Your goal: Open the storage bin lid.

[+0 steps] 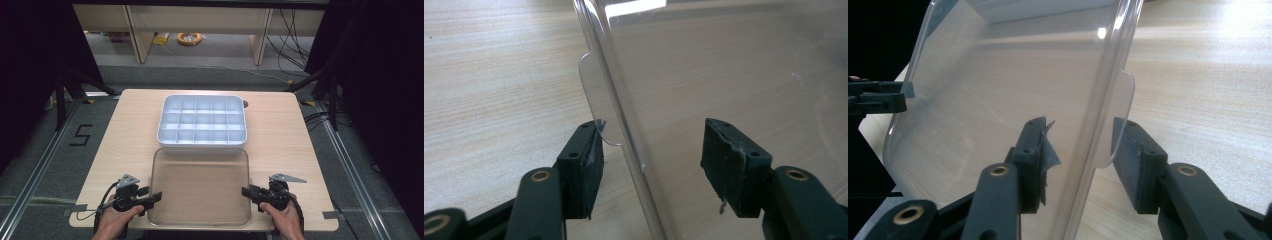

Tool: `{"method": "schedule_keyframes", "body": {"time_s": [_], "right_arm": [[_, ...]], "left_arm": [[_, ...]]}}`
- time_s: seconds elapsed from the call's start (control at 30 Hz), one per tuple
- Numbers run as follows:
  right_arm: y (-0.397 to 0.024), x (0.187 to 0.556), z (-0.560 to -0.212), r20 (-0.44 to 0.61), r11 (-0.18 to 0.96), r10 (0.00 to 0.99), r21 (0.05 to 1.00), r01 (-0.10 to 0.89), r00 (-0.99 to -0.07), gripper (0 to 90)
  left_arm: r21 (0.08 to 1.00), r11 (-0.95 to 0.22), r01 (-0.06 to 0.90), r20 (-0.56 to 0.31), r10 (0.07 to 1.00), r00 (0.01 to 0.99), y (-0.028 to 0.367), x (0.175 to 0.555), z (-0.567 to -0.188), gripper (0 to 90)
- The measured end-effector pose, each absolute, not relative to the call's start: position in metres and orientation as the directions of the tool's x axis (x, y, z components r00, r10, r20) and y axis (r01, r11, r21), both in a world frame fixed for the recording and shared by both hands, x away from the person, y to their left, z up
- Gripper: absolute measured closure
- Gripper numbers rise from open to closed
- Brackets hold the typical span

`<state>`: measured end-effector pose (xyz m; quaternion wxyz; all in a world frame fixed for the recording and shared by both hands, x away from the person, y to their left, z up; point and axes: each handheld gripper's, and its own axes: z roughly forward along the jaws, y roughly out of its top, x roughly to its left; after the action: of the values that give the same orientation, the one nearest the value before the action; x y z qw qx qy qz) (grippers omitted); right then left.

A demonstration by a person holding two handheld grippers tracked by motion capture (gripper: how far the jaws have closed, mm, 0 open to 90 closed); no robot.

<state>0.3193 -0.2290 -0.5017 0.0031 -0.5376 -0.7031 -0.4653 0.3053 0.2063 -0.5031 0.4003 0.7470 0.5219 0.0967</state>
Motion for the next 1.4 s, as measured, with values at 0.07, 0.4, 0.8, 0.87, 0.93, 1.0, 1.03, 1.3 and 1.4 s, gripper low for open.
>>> {"method": "schedule_keyframes", "body": {"time_s": [0.07, 0.4, 0.8, 0.87, 0.93, 1.0, 1.03, 1.3, 1.4], "right_arm": [[-0.2284, 0.3192, -0.5022, 0.504, -0.008, 0.756, 0.646, 0.763, -0.418, 57.8], [-0.2299, 0.3229, -0.5077, 0.467, 0.028, 0.77, 0.656, 0.755, -0.434, 55.4], [-0.2267, 0.323, -0.5098, 0.417, 0.081, 0.801, 0.636, 0.767, -0.43, 52.6], [-0.2255, 0.3231, -0.5111, 0.413, 0.09, 0.799, 0.637, 0.766, -0.437, 51.4], [-0.225, 0.3233, -0.5115, 0.412, 0.087, 0.806, 0.629, 0.773, -0.426, 51.1], [-0.2251, 0.3237, -0.5112, 0.43, 0.074, 0.796, 0.627, 0.775, -0.425, 48.3], [-0.2256, 0.3246, -0.5105, 0.414, 0.065, 0.809, 0.641, 0.765, -0.416, 50.5], [-0.2275, 0.3238, -0.5032, 0.447, 0.017, 0.804, 0.643, 0.766, -0.393, 49.4], [-0.229, 0.3253, -0.5028, 0.422, 0.042, 0.794, 0.681, 0.731, -0.438, 47.6]], "left_arm": [[0.697, -0.131, 0.705, -0.277, 0.857, 0.433, 0.2057, 0.3061, -0.5048, 41.7], [0.684, -0.162, 0.711, -0.251, 0.863, 0.438, 0.2049, 0.3064, -0.5085, 40.6], [0.65, -0.189, 0.736, -0.255, 0.858, 0.446, 0.2086, 0.3078, -0.5105, 38.4], [0.656, -0.168, 0.735, -0.262, 0.863, 0.431, 0.2057, 0.3079, -0.5114, 37.1], [0.644, -0.21, 0.735, -0.242, 0.857, 0.456, 0.2079, 0.3078, -0.5103, 36.2], [0.655, -0.189, 0.732, -0.244, 0.863, 0.442, 0.2053, 0.3071, -0.5109, 35.2], [0.655, -0.213, 0.725, -0.219, 0.864, 0.453, 0.2062, 0.3074, -0.5105, 33.2], [0.642, -0.17, 0.748, -0.237, 0.883, 0.404, 0.2067, 0.305, -0.5058, 31.1], [0.652, -0.173, 0.738, -0.236, 0.879, 0.415, 0.2069, 0.3047, -0.5044, 30.6]]}}
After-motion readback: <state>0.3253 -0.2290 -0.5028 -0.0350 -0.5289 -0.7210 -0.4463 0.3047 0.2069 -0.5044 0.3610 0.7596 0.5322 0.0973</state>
